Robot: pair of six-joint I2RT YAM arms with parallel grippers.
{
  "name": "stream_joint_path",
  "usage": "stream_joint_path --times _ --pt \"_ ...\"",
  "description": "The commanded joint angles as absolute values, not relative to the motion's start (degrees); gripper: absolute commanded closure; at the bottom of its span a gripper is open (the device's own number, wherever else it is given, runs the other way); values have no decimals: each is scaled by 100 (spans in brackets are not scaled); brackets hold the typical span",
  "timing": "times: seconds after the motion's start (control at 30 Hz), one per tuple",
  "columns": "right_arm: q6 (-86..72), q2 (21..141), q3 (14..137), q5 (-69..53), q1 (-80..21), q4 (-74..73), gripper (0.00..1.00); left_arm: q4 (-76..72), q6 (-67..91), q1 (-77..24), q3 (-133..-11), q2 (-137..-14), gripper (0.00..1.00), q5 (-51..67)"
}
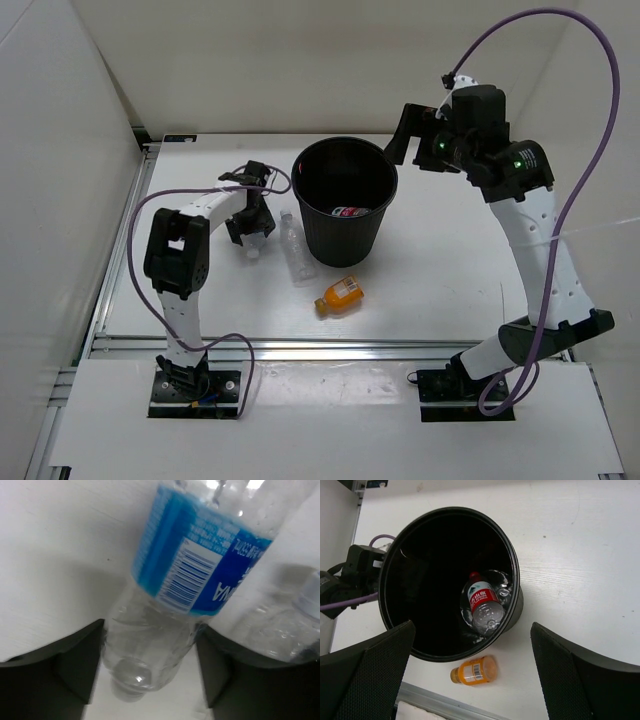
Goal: Put the plastic bottles in the bin
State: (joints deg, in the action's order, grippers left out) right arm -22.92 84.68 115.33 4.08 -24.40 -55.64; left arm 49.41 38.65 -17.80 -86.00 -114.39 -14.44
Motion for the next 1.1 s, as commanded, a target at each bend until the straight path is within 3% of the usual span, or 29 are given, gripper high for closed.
stream_joint_path --times 0.0,0.1,0.13,0.37,0.6,0.8,1.07 --pt "-2074 8464 11689 343 -2426 -5748 0 4957 3779 -1811 -8780 -11469 24 -1292" --pt "-2074 8464 11689 343 -2426 -5748 0 5009 3832 -1811 -8657 -11409 37 -1292" --pt "-2074 8464 11689 343 -2426 -5748 0 5010 3832 -1811 -8518 -11408 46 -1362" --pt "-2127 8516 11628 237 -2426 -5748 0 5615 4332 -1811 -8418 -10724 57 -1810" --pt "-2303 8517 11330 9 -2426 -5625 0 6380 4754 -2074 -10121 -9327 55 -2425" --pt "-2364 8455 10925 9 -2426 -5379 0 5661 4246 -3048 -10976 -8702 51 -2548" --pt "-2479 8209 10468 166 -2426 -5265 0 5142 3184 -4376 -11908 -9667 42 -2373"
